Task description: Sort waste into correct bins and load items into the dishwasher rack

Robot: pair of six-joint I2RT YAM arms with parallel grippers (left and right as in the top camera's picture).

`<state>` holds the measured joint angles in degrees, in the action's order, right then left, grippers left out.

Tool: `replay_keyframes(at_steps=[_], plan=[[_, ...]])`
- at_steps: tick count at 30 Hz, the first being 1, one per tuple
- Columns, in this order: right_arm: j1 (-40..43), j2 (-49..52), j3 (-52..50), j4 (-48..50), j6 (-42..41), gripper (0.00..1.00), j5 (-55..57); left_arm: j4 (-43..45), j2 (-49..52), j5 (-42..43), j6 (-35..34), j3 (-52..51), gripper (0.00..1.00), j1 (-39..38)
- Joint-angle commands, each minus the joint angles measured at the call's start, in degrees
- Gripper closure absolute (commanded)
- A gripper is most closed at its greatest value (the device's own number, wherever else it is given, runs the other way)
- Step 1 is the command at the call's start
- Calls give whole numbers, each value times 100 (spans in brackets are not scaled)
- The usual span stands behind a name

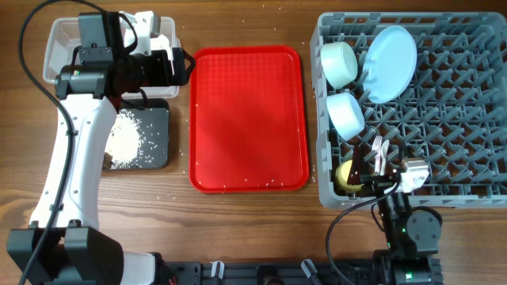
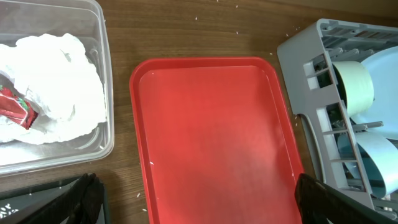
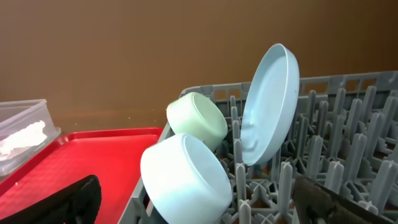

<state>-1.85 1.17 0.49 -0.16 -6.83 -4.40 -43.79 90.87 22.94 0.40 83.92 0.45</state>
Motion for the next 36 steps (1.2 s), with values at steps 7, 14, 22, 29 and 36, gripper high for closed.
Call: replay_keyframes(at_steps=[7,14,22,29,36], plan=[[-24,-59,-20,31,-81,0,96,-2,4,-9,109,50,0,4],[-24,-59,-20,31,-81,0,96,-2,2,-11,109,52,0,4],[-24,-59,-20,31,-83,0,96,302,-391,-286,221,-221,0,4],[-24,-59,-20,31,-81,0,96,4221,-2726,-352,170,-3895,0,-17],[-24,-59,-20,31,-81,0,96,5611,-5399,-999,-411,-6736,0,-17]])
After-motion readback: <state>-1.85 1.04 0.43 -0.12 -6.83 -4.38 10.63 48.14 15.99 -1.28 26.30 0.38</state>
